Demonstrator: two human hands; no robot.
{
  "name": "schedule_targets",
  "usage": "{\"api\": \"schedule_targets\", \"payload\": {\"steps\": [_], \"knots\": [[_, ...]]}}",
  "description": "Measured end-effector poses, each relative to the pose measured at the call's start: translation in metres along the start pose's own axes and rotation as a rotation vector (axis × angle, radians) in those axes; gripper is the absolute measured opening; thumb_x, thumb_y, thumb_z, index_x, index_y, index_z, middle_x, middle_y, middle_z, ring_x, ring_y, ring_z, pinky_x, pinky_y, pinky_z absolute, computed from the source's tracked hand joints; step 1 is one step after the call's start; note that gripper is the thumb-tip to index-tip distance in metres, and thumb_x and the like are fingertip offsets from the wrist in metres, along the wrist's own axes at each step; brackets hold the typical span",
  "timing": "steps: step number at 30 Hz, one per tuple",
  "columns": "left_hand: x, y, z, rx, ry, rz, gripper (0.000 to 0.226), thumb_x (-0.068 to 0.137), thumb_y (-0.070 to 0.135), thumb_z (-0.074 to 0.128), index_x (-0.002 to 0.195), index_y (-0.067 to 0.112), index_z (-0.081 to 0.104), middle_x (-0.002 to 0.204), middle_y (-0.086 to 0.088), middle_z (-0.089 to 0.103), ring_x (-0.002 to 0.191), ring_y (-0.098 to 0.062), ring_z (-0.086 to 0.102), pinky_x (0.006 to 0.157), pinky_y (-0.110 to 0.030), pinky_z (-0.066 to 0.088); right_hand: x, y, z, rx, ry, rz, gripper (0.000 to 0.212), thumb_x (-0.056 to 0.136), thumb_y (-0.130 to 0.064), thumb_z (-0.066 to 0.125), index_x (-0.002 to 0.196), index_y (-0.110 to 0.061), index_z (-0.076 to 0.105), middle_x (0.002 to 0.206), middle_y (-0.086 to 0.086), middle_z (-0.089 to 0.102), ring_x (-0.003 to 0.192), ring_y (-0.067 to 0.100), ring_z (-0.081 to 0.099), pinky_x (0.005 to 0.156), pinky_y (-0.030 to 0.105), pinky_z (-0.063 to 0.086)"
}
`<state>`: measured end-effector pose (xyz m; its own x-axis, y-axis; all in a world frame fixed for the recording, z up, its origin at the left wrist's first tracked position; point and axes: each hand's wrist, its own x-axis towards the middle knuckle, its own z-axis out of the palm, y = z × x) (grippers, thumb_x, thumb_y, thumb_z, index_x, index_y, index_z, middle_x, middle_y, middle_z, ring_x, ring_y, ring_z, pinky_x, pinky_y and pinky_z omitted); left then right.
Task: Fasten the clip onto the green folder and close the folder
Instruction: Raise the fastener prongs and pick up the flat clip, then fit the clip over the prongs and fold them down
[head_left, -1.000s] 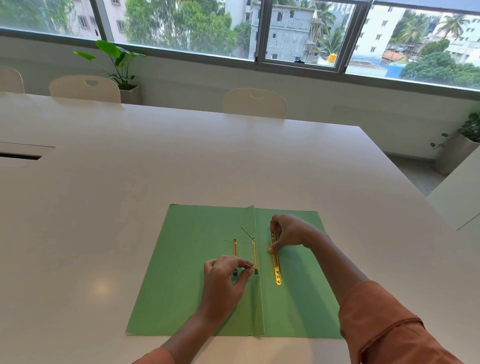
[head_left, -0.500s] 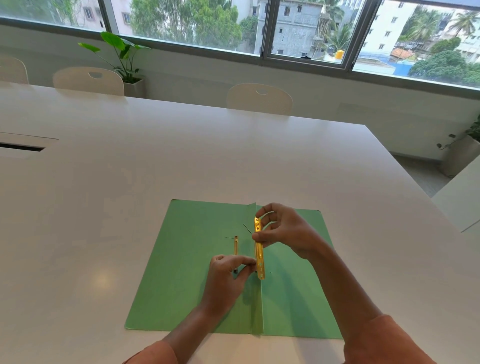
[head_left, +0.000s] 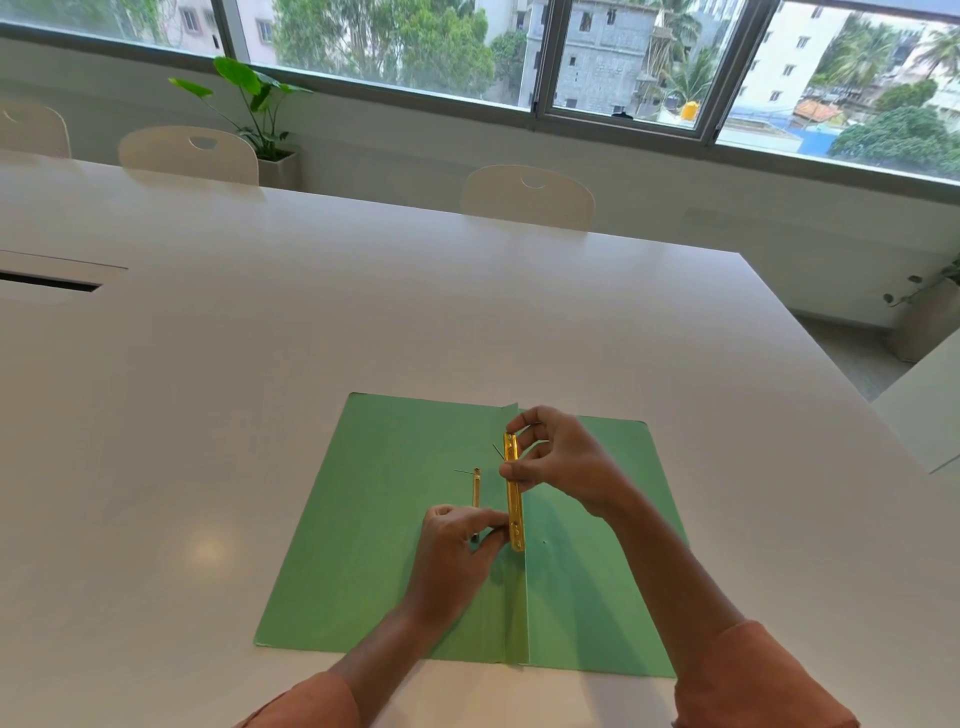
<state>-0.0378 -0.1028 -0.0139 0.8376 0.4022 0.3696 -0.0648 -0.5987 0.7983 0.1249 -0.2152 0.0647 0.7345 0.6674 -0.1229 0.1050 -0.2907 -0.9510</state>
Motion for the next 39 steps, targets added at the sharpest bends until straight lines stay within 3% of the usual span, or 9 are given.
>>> {"api": "schedule_targets", "payload": {"steps": [4, 7, 12, 16, 19, 24, 39], "knots": [[0.003, -0.001, -0.003, -0.050, -0.046, 0.000, 0.021, 0.079, 0.011, 0.088, 0.095, 0.024, 0.085, 0.091, 0.016, 0.080, 0.079, 0.003, 0.071, 0.081, -0.042, 0.057, 0.002, 0.004, 0.003, 0.013, 0.021, 0.006, 0.053, 0.072, 0.007, 0.089, 0.115, -0.004, 0.060, 0.087, 0.013, 0.065, 0.069, 0.026, 0.072, 0.067, 0.042, 0.067], [0.011, -0.003, -0.008, -0.109, -0.064, 0.026, 0.025, 0.080, -0.005, 0.083, 0.096, 0.013, 0.085, 0.095, 0.004, 0.082, 0.085, -0.004, 0.076, 0.080, -0.036, 0.063, 0.003, 0.007, 0.005, 0.050, 0.057, 0.023, 0.053, 0.071, 0.009, 0.090, 0.113, -0.002, 0.059, 0.080, 0.014, 0.069, 0.069, 0.028, 0.074, 0.068, 0.045, 0.067], [0.035, -0.008, -0.011, -0.069, 0.083, -0.076, 0.025, 0.090, -0.006, 0.072, 0.108, 0.009, 0.080, 0.103, -0.002, 0.080, 0.091, -0.012, 0.074, 0.085, -0.027, 0.060, 0.003, 0.013, 0.006, 0.065, 0.088, 0.015, 0.054, 0.067, 0.005, 0.094, 0.112, 0.000, 0.064, 0.086, 0.031, 0.073, 0.069, 0.032, 0.077, 0.067, 0.042, 0.067], [0.062, -0.004, -0.007, -0.072, 0.022, -0.146, 0.036, 0.091, 0.002, 0.073, 0.127, 0.005, 0.071, 0.110, -0.005, 0.077, 0.086, -0.022, 0.069, 0.091, -0.038, 0.057, 0.004, 0.015, 0.009, 0.067, 0.080, -0.006, 0.058, 0.063, -0.010, 0.098, 0.111, -0.002, 0.067, 0.082, 0.024, 0.076, 0.070, 0.033, 0.078, 0.069, 0.042, 0.067], [0.074, -0.004, -0.003, -0.121, -0.018, -0.198, 0.029, 0.092, 0.002, 0.072, 0.119, 0.009, 0.077, 0.095, -0.006, 0.079, 0.083, -0.022, 0.072, 0.087, -0.039, 0.058, 0.004, 0.018, 0.011, 0.064, 0.084, -0.021, 0.055, 0.065, -0.006, 0.098, 0.111, -0.004, 0.068, 0.083, 0.022, 0.077, 0.070, 0.031, 0.079, 0.067, 0.038, 0.066], [0.074, -0.007, 0.003, -0.260, -0.084, -0.204, 0.020, 0.090, 0.000, 0.073, 0.100, 0.014, 0.084, 0.089, 0.002, 0.082, 0.084, -0.010, 0.076, 0.084, -0.031, 0.060, 0.005, 0.018, 0.012, 0.050, 0.096, -0.024, 0.053, 0.067, -0.002, 0.096, 0.111, -0.005, 0.068, 0.079, 0.015, 0.077, 0.067, 0.026, 0.077, 0.065, 0.033, 0.066], [0.075, -0.014, 0.004, -0.322, -0.116, -0.191, 0.014, 0.089, 0.004, 0.076, 0.099, 0.010, 0.084, 0.090, -0.003, 0.082, 0.088, -0.018, 0.076, 0.084, -0.044, 0.060, 0.008, 0.025, 0.010, -0.014, 0.104, -0.007, 0.052, 0.065, -0.009, 0.098, 0.110, -0.010, 0.070, 0.079, 0.015, 0.077, 0.066, 0.027, 0.077, 0.069, 0.040, 0.067]]}}
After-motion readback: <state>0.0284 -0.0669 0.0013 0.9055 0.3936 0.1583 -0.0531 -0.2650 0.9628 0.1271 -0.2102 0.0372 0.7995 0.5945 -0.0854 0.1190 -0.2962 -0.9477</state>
